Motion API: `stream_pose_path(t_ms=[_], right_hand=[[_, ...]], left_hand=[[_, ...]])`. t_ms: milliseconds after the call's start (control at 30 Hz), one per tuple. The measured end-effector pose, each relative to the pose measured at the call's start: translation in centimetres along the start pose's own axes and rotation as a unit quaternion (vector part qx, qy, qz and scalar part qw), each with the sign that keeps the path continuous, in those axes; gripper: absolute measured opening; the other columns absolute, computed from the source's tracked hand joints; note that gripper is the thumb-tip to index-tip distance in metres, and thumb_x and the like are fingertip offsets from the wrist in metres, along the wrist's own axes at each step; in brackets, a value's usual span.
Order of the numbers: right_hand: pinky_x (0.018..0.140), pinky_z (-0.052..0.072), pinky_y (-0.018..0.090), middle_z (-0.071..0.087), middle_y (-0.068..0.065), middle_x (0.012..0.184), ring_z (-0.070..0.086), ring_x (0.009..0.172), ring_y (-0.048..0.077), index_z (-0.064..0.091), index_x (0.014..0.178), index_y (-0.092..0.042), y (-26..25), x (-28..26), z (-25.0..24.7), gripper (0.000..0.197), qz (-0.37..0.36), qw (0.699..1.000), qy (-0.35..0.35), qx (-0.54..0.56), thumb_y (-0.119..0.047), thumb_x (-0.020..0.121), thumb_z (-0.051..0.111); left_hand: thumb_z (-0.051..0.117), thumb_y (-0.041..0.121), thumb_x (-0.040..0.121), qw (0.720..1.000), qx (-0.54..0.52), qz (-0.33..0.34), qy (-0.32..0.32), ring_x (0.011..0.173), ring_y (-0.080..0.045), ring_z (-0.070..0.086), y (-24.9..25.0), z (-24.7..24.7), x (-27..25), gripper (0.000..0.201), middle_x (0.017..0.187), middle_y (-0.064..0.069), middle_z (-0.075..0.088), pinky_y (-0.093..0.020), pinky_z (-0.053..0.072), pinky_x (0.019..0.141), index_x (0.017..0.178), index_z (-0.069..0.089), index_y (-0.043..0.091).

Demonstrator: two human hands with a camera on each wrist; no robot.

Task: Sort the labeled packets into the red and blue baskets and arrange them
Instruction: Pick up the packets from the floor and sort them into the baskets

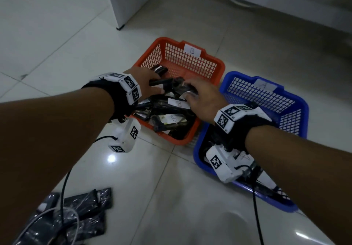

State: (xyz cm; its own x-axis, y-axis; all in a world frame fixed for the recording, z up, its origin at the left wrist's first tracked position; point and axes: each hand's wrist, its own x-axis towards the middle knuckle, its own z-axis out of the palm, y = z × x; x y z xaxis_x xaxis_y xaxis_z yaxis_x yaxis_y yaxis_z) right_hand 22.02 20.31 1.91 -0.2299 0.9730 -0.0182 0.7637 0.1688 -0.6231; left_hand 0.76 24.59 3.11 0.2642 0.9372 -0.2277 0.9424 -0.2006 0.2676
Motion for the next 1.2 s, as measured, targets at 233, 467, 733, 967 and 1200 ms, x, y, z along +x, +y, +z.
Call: stream_pose_path(t_ms=[233,467,733,967,1200], right_hand=[[0.111,0.027,0.047,0.039,0.000,0.149,0.034,0.137,0.023,0.029,0.149,-0.025,-1.8,1.2,1.7,0.051,0.000,0.984,-0.042,-0.175,-0.026,0.099,0.041],[0.091,0.045,0.048,0.062,0.007,0.119,0.056,0.111,0.030,0.061,0.120,-0.014,-7.2,0.3,5.7,0.035,-0.174,0.974,0.056,-0.136,-0.026,0.090,0.049],[0.093,0.044,0.040,0.058,0.002,0.124,0.053,0.113,0.023,0.059,0.123,-0.019,-18.5,-1.7,17.0,0.031,-0.262,0.954,-0.083,-0.118,-0.029,0.095,0.050],[0.082,0.042,0.031,0.056,0.001,0.121,0.055,0.109,0.022,0.058,0.123,-0.019,-22.0,-1.4,25.4,0.031,-0.200,0.961,-0.145,-0.126,-0.033,0.095,0.052],[0.088,0.042,0.037,0.046,0.007,0.134,0.047,0.117,0.028,0.052,0.128,-0.015,-23.4,1.0,31.6,0.041,-0.152,0.959,-0.171,-0.167,-0.029,0.090,0.061]], left_hand=[[0.065,0.042,0.084,0.990,0.037,-0.040,0.127,0.121,-0.035,0.046,-1.5,0.8,-2.7,0.062,0.134,-0.013,0.051,-0.048,0.039,0.095,0.140,0.043,0.026],[0.063,0.042,0.085,0.983,0.057,-0.146,0.094,0.121,-0.031,0.047,-7.7,1.2,-11.8,0.049,0.132,-0.009,0.052,-0.047,0.040,0.095,0.130,0.054,0.024],[0.063,0.043,0.084,0.949,0.037,-0.309,0.045,0.113,-0.033,0.054,-17.8,2.0,-26.2,0.043,0.126,-0.008,0.057,-0.044,0.047,0.091,0.124,0.059,0.027],[0.067,0.050,0.081,0.942,-0.007,-0.333,-0.045,0.120,-0.026,0.051,-24.7,4.9,-30.1,0.059,0.134,-0.004,0.051,-0.039,0.046,0.094,0.133,0.050,0.028],[0.061,0.054,0.085,0.955,-0.096,-0.279,0.024,0.104,-0.024,0.059,-27.9,7.9,-28.3,0.049,0.116,-0.003,0.060,-0.037,0.049,0.088,0.123,0.059,0.023]])
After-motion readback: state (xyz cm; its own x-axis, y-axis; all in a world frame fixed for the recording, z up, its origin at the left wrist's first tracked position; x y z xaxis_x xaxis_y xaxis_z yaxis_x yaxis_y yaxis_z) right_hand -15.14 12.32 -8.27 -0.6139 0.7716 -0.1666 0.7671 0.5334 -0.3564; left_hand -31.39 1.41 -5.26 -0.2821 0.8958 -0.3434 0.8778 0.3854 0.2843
